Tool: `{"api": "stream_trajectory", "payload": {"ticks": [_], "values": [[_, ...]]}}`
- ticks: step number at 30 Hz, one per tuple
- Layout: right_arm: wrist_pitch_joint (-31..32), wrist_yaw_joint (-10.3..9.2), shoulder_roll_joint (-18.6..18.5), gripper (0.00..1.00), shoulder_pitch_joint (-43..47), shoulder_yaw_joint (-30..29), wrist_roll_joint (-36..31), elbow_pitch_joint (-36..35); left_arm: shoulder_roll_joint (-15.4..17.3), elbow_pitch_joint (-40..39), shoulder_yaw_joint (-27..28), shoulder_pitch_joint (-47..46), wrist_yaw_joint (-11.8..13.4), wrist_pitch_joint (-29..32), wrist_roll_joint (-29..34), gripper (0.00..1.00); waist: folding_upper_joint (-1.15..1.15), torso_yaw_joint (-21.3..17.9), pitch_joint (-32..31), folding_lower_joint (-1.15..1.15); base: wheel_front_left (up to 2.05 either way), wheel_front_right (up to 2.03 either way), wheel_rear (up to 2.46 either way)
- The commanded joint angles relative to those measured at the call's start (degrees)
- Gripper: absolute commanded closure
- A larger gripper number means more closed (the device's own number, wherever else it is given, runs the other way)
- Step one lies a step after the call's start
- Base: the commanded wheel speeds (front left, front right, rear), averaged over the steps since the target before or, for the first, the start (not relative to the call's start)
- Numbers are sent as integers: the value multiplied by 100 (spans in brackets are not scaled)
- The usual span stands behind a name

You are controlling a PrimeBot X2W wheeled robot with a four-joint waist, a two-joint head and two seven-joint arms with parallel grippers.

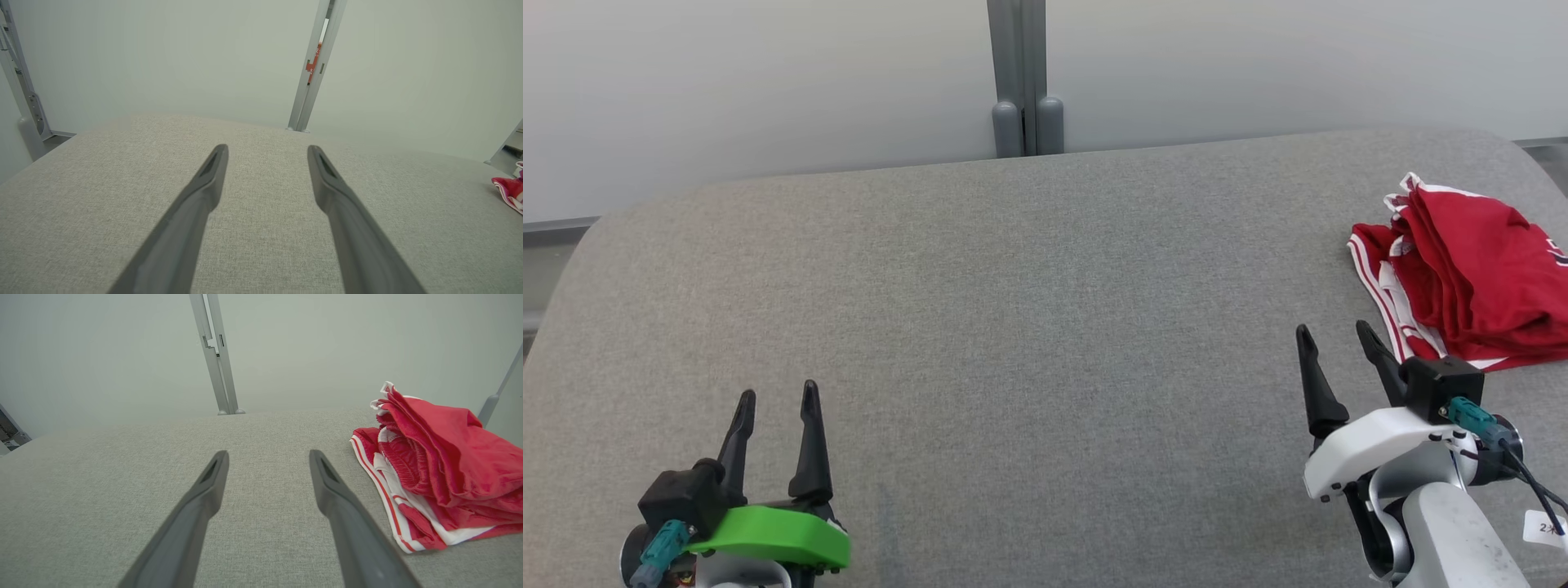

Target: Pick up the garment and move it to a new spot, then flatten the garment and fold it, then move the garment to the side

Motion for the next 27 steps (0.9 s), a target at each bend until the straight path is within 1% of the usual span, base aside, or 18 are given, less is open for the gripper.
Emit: {"api": "stream_trajectory", "payload": {"ticks": [1,8,23,24,27], "values": [[-5,-6,3,0,82,-5,21,20,3,40,5,66,-15,0,60,0,0,-16,4,0,0,0,0],[-23,-6,35,0,89,-63,84,17,4,104,-44,8,-15,0,59,0,0,-53,39,0,0,0,0],[-35,-6,41,0,-2,80,191,85,4,112,56,32,-16,0,138,0,0,-45,100,0,0,0,0],[1,1,46,100,13,71,161,91,-5,112,28,8,1,0,60,100,0,-46,100,0,0,0,0],[17,1,65,100,98,62,184,223,-25,238,14,49,1,10,14,100,0,-46,100,0,0,0,0]]}}
